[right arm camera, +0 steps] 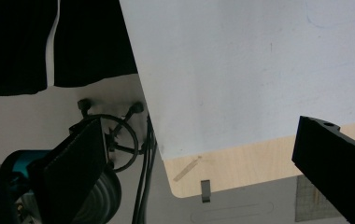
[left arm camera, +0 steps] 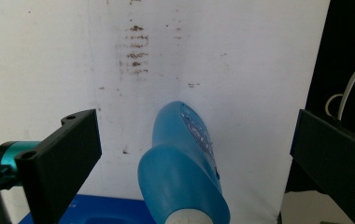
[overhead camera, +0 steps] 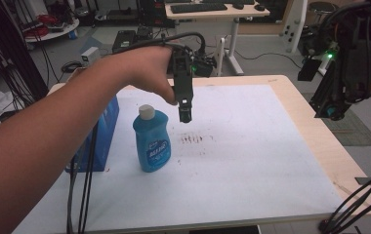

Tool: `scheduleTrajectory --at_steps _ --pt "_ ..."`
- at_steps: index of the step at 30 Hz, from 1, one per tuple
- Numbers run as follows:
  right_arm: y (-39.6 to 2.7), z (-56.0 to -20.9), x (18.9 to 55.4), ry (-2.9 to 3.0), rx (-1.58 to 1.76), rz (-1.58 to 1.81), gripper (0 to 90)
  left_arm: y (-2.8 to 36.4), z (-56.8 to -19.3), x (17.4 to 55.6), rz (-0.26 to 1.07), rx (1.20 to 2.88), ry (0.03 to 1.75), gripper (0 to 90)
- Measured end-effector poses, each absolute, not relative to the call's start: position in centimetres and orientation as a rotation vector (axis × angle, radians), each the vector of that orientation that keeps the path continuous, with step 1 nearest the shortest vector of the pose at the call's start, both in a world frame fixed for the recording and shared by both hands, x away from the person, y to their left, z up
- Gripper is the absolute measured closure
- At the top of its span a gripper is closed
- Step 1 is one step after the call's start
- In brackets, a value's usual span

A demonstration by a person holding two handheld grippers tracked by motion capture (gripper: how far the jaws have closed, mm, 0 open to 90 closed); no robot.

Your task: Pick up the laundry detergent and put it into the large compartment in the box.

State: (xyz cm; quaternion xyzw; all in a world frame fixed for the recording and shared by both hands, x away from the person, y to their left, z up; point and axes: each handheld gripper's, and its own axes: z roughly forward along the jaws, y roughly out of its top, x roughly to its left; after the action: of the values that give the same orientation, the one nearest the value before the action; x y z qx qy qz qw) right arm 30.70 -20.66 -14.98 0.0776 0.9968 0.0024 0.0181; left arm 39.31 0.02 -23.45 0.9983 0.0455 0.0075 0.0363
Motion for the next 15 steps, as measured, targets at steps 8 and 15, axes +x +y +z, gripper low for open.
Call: scheduleTrajectory --at_steps 8,15 --pt "-20.8 -15.0 30.7 3.096 0.242 0.002 2.2 0.1 -22.8 38.9 0.056 3.063 0.198 1.8" --pt "-20.5 -14.6 30.9 3.081 0.218 0.003 2.2 1.1 -21.8 38.6 0.029 3.046 0.345 1.8"
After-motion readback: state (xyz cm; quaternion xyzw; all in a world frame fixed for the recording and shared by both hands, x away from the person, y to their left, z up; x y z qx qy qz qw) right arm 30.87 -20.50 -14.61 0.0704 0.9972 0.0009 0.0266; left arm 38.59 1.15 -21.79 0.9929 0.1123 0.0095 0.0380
